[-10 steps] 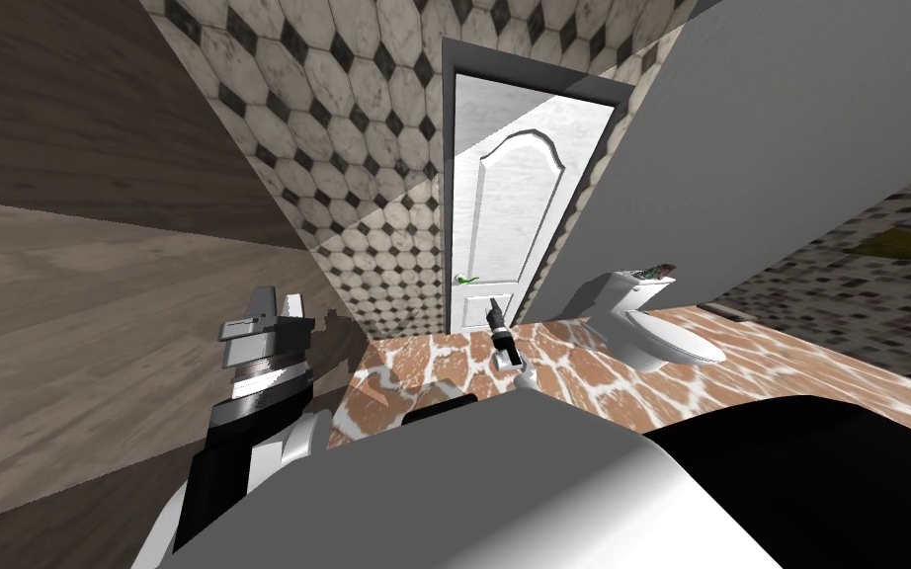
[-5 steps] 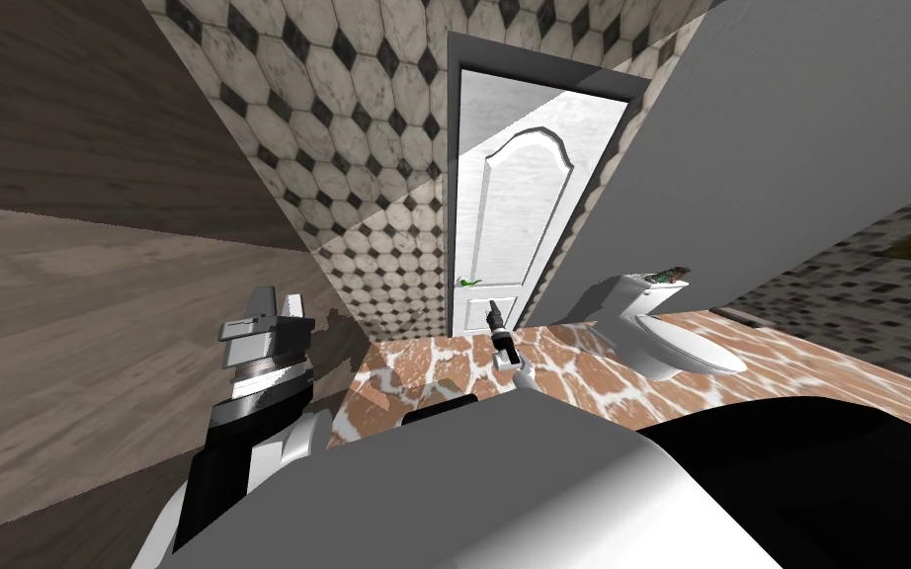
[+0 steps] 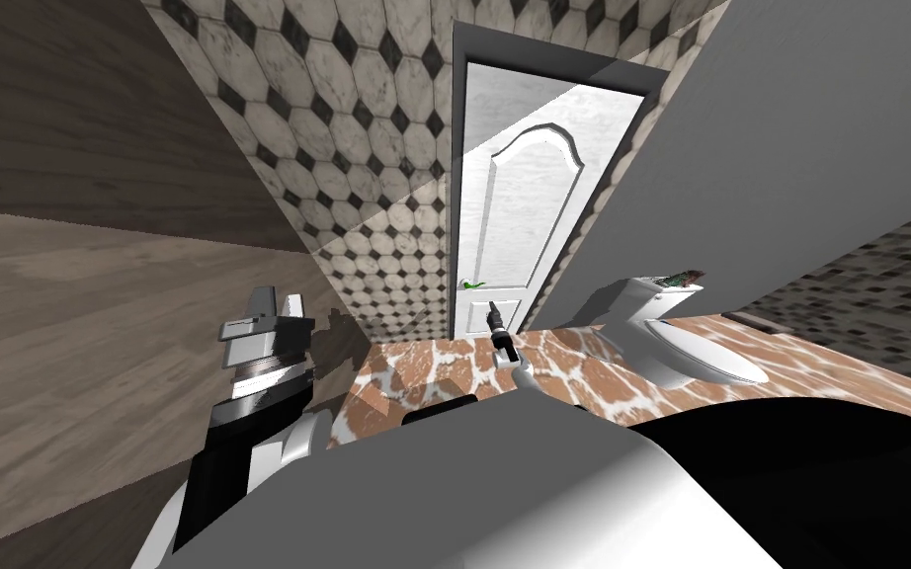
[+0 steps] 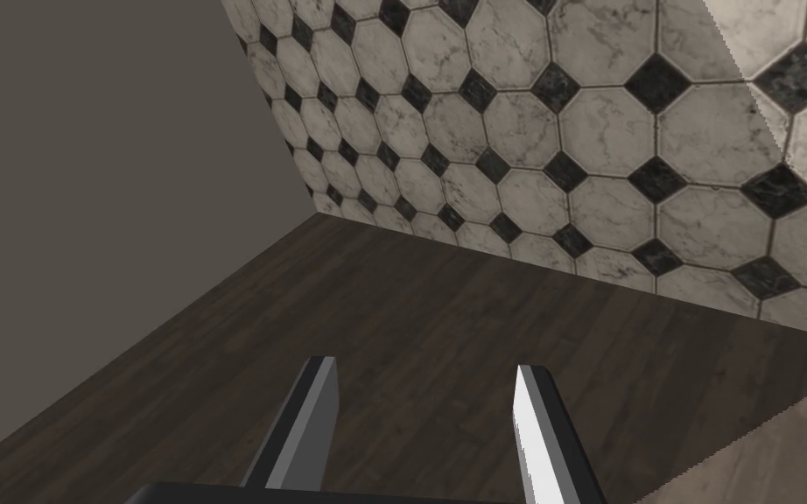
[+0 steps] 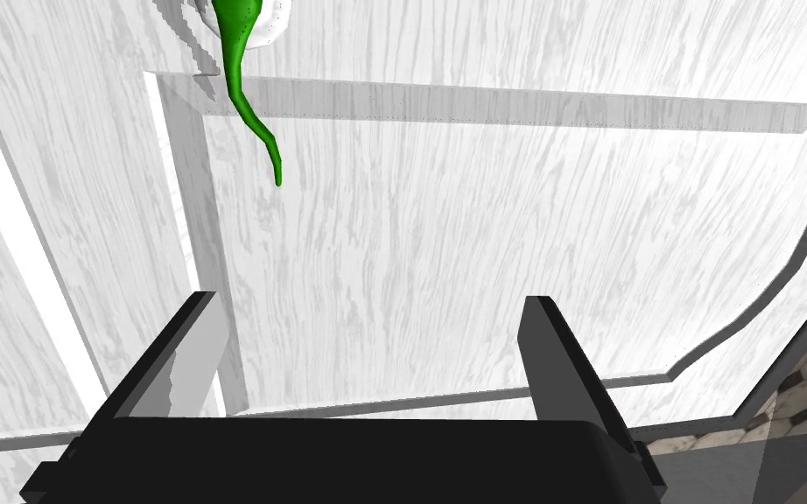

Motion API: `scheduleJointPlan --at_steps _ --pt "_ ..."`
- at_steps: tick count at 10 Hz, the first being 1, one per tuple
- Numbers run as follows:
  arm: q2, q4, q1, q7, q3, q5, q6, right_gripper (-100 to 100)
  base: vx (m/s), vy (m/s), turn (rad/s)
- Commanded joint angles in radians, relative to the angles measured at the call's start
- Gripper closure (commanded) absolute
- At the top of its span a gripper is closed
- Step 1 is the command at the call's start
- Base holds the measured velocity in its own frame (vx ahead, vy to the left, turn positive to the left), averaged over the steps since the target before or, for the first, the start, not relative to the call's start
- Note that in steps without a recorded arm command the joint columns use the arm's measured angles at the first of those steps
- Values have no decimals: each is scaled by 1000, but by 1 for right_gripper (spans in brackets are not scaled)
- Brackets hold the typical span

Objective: Pull the door open

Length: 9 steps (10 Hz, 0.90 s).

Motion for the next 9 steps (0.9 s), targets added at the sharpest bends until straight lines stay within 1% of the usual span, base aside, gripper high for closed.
scheduleJointPlan --at_steps 1,2,5,9 --pt "-3 50 -25 5 -7 1 -3 -100 102 3 34" --pt "-3 53 -25 5 -7 1 -3 -100 65 -1 11" --pt "-10 140 -67 10 -18 2 -12 -100 75 -1 31" --pt "-18 240 -116 17 -32 4 -21 -100 98 0 27"
